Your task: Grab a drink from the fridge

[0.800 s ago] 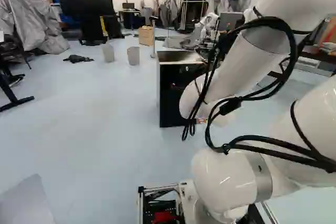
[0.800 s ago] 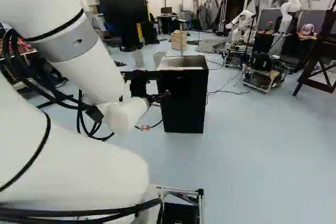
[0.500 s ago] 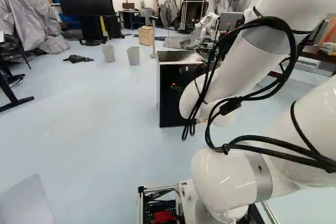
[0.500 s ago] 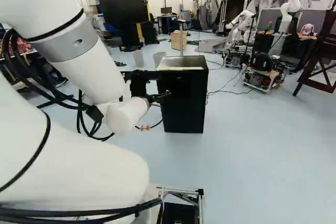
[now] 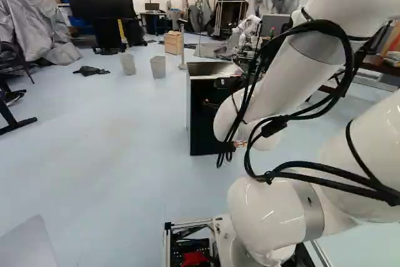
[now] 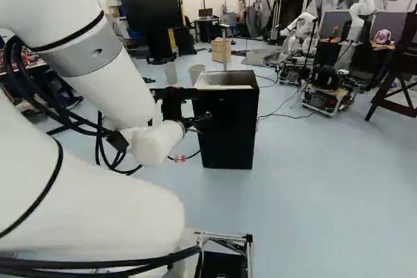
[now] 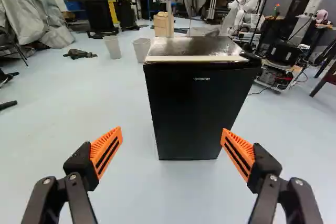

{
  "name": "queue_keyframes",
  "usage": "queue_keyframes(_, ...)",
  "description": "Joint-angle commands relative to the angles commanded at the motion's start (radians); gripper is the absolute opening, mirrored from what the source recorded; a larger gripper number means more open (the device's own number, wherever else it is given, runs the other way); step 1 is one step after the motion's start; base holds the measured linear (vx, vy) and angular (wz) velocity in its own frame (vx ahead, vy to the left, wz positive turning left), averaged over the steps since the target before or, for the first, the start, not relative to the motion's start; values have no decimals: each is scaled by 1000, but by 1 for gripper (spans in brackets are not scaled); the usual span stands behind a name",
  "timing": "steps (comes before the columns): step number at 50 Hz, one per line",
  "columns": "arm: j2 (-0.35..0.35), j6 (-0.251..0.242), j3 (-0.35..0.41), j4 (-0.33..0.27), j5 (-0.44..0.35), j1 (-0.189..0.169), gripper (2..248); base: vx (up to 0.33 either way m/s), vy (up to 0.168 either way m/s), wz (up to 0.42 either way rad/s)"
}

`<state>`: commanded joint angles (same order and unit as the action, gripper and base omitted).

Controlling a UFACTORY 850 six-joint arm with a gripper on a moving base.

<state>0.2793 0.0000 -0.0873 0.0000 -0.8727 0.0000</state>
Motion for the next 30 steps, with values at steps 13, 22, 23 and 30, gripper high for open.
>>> queue_keyframes(13, 0, 0, 0, 0, 0, 0, 247, 123, 20, -30)
queue_keyframes(22, 0, 0, 0, 0, 0, 0, 247, 84, 43, -27)
queue_keyframes(23, 0, 0, 0, 0, 0, 0, 247, 65, 47, -26)
queue_keyframes(30, 0, 0, 0, 0, 0, 0, 247, 69, 51, -16)
